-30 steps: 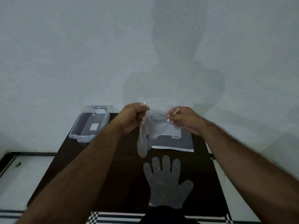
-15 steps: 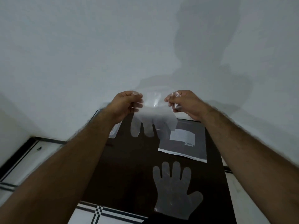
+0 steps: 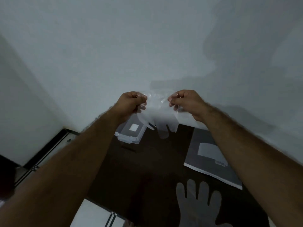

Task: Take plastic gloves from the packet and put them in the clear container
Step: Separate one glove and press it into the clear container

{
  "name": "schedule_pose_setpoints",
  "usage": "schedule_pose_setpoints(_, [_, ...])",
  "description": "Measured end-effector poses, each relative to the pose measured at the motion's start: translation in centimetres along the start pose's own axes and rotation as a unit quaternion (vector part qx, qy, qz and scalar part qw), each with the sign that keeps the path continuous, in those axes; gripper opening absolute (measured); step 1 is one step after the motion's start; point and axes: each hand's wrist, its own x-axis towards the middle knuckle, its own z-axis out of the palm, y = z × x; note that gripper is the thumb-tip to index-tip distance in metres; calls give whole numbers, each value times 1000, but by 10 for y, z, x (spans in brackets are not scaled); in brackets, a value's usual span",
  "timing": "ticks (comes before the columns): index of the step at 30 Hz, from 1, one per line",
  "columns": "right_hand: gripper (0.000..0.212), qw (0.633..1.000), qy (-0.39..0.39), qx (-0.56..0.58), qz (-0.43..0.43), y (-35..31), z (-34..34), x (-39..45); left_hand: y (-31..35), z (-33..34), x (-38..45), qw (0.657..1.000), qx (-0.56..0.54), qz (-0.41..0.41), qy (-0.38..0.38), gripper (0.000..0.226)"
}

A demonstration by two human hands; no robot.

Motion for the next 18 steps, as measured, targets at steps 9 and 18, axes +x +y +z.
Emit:
schedule_pose_setpoints(9, [8,999,27,-22,0,15,98,101,-41,-109,94,999,38,-2,19,20])
schedule_pose_setpoints(18, [8,993,117,-16,26,41,161,196,-70,-167,206,995,86,13,-42,12])
